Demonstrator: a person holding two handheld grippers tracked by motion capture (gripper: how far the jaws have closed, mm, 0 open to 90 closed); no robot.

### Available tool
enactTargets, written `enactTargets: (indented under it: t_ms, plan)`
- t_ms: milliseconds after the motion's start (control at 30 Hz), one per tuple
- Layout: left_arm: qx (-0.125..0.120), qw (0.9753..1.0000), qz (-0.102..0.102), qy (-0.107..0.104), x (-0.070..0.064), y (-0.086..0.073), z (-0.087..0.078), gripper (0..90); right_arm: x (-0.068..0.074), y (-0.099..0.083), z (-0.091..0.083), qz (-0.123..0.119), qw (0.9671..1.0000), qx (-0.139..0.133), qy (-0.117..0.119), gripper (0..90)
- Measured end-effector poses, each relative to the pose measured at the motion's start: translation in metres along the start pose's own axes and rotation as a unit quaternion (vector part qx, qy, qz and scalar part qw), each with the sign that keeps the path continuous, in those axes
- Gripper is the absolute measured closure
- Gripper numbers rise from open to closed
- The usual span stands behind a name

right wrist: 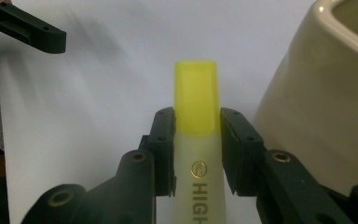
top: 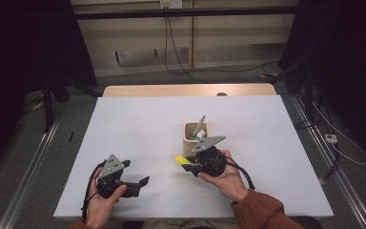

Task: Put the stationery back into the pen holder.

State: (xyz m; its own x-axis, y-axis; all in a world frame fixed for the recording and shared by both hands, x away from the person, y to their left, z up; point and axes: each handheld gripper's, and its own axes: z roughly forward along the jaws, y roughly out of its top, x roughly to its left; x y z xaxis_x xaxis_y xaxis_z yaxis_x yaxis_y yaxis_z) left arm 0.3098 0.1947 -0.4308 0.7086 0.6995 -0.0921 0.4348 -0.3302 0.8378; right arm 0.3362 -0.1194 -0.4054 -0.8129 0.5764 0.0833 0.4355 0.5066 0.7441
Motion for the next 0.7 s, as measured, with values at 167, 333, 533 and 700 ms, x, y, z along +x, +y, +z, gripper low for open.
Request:
enactTargets:
  t_ms: [167,333,533,700]
  plan:
    - [0.001,1.0000,0.001,0.001,0.000,0.000,0.000,7.7,-0.003,0.000,-0.006,0.007,0.9998,-0.016,0.010,67.8]
    - [0.000,1.0000,0.001,0.000,0.000,0.000,0.000,7.7,-0.002,0.000,-0.011,0.005,0.9993,-0.032,0.019,67.8]
    - [-0.001,1.0000,0.001,-0.001,0.000,0.000,-0.001,7.8,-0.002,0.002,-0.019,-0.007,0.9982,-0.054,0.023,67.8]
    - [-0.001,1.0000,0.001,0.000,0.000,0.000,0.000,7.7,-0.004,0.003,-0.024,-0.006,0.9971,-0.074,0.017,67.8]
